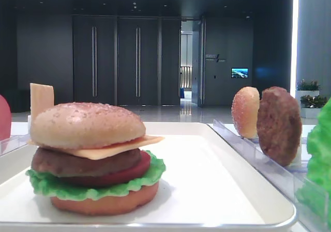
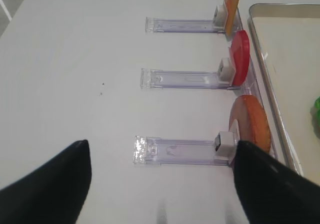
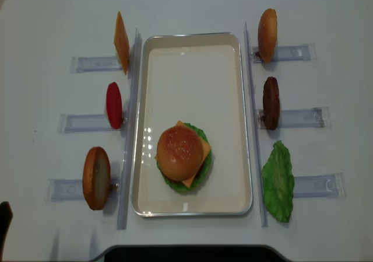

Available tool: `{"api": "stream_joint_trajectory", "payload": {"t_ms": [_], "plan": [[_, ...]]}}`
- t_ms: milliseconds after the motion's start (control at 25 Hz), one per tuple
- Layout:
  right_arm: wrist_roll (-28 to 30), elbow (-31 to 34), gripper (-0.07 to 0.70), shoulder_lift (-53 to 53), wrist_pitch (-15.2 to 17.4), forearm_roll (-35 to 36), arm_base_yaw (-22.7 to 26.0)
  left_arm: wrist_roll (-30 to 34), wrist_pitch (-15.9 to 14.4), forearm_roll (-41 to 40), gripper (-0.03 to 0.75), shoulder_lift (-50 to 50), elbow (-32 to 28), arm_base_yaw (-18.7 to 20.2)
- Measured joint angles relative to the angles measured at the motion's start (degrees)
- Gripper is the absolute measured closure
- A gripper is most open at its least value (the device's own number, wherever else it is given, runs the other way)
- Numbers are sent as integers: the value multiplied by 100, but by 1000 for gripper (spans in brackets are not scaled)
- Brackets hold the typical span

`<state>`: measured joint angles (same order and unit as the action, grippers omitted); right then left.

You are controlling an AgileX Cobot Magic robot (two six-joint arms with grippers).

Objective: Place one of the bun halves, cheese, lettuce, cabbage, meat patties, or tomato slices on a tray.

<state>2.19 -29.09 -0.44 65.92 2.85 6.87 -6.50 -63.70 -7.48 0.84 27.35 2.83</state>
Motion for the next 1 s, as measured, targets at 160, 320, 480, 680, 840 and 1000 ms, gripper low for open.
{"api": "stream_joint_trajectory", "payload": {"t_ms": [160, 320, 480, 680, 840, 1000], "plan": [[-7, 5, 124, -5, -66, 6, 0, 0, 0, 0, 24, 0, 0, 0], [-22, 5, 124, -5, -79, 11, 0, 0, 0, 0, 24, 0, 0, 0], [-23, 5, 124, -5, -79, 11, 0, 0, 0, 0, 24, 0, 0, 0], [-28, 5, 125, -5, -79, 11, 0, 0, 0, 0, 24, 0, 0, 0], [-28, 5, 125, -5, -79, 11, 0, 0, 0, 0, 24, 0, 0, 0], [-28, 5, 125, -5, -79, 11, 0, 0, 0, 0, 24, 0, 0, 0]]}}
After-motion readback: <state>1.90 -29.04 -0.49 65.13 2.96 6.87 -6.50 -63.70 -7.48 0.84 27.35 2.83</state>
